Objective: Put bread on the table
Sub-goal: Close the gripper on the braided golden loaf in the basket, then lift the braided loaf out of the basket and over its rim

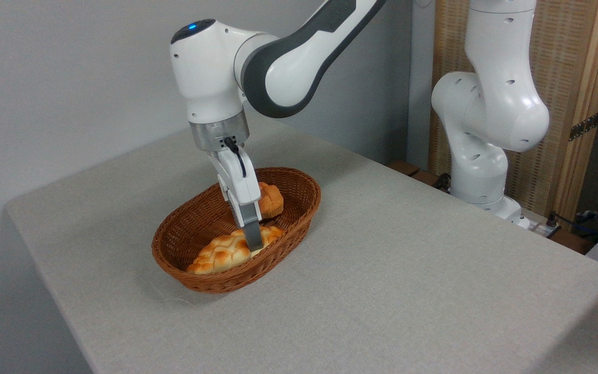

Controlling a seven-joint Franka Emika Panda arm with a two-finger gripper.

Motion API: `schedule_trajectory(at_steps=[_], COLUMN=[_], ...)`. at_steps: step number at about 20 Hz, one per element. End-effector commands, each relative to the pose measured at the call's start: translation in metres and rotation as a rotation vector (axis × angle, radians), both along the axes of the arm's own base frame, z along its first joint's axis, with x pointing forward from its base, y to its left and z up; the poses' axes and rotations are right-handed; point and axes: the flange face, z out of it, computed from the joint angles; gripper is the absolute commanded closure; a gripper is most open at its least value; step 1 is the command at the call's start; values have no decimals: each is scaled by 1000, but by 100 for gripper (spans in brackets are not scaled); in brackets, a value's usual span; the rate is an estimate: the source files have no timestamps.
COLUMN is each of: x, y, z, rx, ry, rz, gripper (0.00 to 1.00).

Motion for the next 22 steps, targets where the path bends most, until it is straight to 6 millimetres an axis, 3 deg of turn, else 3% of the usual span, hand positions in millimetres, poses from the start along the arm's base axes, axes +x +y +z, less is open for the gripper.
schedule_trajectory(at_steps=[1, 8, 13, 16, 22], x=[0, 9, 28, 32, 41], y=[-1, 5, 46, 66, 137], z=[22, 67, 104, 108, 109], rx=[8, -72, -121, -125, -123], ry=[19, 71, 26, 16, -4], rz=[-7, 67, 146, 180, 298], gripper=[67, 67, 65, 65, 63])
